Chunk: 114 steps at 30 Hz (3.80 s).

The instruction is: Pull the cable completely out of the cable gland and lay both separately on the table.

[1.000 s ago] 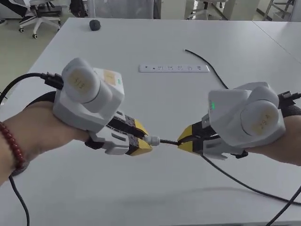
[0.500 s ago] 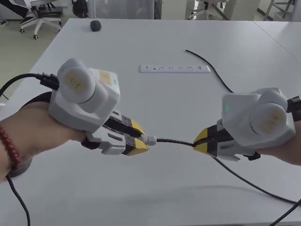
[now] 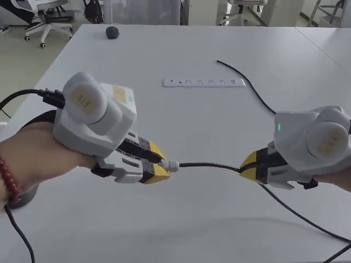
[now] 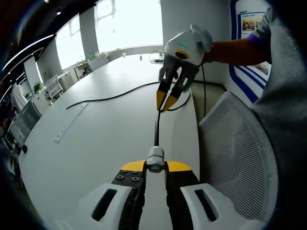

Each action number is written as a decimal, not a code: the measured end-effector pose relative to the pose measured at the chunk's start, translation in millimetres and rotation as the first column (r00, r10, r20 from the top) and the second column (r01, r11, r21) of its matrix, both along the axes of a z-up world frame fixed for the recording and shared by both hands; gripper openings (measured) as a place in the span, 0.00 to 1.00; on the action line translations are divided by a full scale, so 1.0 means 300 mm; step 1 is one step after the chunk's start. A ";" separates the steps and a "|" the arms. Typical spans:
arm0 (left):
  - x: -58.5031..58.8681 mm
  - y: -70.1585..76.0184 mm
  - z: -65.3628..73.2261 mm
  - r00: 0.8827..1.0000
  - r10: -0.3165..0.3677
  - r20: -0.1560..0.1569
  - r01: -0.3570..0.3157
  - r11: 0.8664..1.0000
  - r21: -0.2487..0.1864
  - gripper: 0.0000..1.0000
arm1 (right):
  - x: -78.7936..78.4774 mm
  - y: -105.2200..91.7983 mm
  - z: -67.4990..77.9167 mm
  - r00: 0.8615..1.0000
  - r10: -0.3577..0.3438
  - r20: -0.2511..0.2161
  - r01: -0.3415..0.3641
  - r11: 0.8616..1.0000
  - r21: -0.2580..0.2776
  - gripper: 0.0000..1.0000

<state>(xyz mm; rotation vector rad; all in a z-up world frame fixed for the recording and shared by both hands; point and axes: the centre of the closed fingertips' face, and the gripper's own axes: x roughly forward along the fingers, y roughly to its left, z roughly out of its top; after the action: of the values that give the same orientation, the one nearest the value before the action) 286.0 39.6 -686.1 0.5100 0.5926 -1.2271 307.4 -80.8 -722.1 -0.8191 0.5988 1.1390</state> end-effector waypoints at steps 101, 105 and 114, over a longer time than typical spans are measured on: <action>0.124 -0.039 -0.099 0.999 0.030 -0.035 -0.030 0.999 -0.010 0.16 | 0.557 -0.146 -0.357 0.808 -0.519 -0.278 0.516 0.852 -0.091 0.08; 0.126 -0.043 -0.091 0.999 0.030 -0.032 -0.030 0.999 -0.011 0.16 | 0.559 -0.144 -0.354 0.805 -0.523 -0.279 0.521 0.849 -0.087 0.15; 0.134 -0.034 -0.090 0.999 0.043 -0.025 -0.043 0.999 -0.010 0.16 | 0.560 -0.152 -0.331 0.808 -0.527 -0.264 0.528 0.846 -0.073 0.18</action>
<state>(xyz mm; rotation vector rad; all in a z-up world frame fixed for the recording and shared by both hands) 326.2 29.3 -713.0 0.4720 0.6148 -1.1965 475.3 -126.5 -821.3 -0.4404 0.9878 0.7350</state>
